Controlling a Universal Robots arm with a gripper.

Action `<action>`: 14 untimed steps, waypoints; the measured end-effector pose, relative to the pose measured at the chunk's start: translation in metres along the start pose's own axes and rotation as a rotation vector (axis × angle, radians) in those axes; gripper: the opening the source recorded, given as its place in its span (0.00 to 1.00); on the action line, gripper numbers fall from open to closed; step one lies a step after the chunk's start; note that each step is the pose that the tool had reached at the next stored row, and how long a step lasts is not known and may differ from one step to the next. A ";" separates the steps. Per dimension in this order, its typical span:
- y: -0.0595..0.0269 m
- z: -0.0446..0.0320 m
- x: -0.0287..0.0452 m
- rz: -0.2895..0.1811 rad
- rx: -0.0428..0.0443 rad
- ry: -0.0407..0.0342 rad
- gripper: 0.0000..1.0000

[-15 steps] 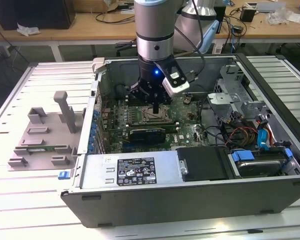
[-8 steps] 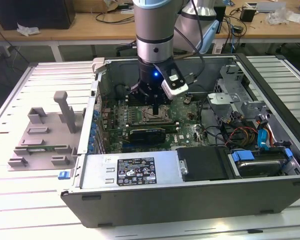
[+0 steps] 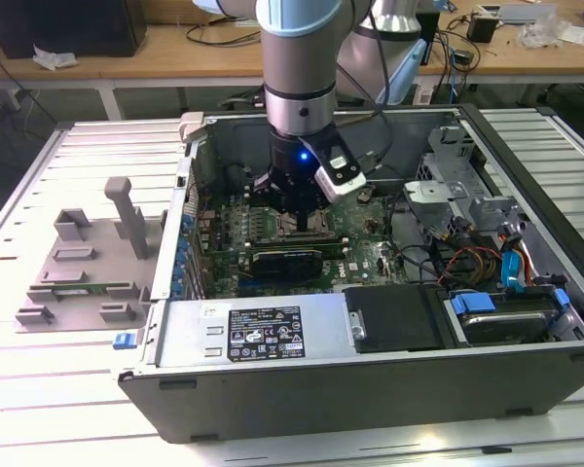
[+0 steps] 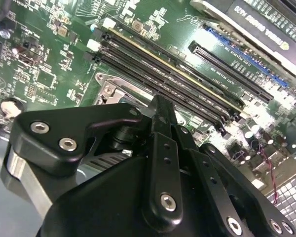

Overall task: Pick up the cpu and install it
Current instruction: 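Install the second cpu locking lever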

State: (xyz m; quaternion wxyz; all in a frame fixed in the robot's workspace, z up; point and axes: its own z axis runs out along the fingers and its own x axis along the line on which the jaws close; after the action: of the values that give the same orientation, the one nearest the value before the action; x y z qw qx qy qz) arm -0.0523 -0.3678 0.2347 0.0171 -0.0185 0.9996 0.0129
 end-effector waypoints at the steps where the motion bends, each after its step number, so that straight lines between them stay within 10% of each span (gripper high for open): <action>1: 0.0001 0.0008 0.0012 -0.003 0.0003 0.0000 0.11; 14: 0.0007 0.0130 0.0207 -0.039 0.0011 0.0011 0.11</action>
State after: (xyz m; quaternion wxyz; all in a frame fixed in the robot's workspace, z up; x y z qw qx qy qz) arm -0.0726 -0.3675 0.2210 0.0168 -0.0380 0.9991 0.0120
